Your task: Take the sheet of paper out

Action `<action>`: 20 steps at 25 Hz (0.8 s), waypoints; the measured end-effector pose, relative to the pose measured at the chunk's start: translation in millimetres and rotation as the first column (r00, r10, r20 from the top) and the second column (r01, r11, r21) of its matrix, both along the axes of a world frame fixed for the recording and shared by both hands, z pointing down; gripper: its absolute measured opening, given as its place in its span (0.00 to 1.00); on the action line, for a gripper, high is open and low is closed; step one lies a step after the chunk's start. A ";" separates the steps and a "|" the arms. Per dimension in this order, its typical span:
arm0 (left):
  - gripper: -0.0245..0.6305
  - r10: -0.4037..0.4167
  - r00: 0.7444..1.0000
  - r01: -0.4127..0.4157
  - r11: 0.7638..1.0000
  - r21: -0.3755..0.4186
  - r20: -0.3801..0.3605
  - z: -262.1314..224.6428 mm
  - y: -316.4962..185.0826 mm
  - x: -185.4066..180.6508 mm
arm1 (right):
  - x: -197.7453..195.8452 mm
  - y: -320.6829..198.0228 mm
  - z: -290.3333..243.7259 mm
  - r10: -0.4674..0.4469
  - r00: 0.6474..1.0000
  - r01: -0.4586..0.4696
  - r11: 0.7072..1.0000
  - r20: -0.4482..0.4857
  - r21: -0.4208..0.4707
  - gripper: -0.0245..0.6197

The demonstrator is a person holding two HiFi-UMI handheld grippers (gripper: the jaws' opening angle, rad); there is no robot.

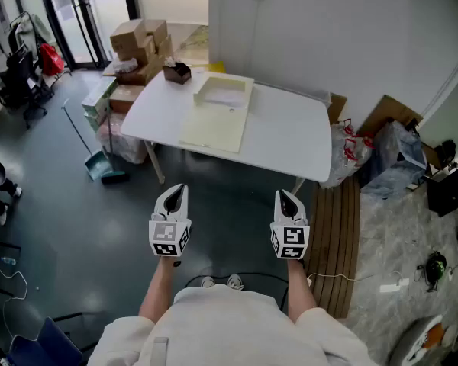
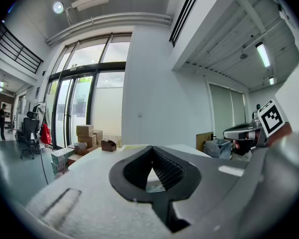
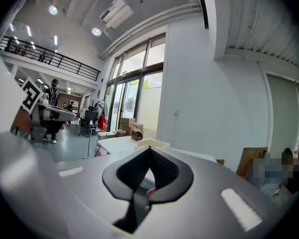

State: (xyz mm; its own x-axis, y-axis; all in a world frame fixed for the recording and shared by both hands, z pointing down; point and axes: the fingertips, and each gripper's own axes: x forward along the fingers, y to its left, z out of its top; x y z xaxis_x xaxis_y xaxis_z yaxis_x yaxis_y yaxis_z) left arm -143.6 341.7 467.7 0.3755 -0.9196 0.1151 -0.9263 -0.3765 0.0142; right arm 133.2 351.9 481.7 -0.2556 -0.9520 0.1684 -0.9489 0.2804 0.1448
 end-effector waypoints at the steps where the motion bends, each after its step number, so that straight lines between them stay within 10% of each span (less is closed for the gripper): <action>1: 0.04 -0.001 1.000 0.001 1.000 0.002 0.002 -0.9 -0.8 1.3 | 1.0 -0.8 -0.6 -0.002 1.000 0.002 1.000 -0.002 0.001 0.04; 20: 0.04 -0.037 0.999 0.037 0.999 -0.006 0.012 3.7 5.4 46.7 | 34.4 -5.5 4.9 -0.070 0.998 0.070 0.998 0.004 0.003 0.04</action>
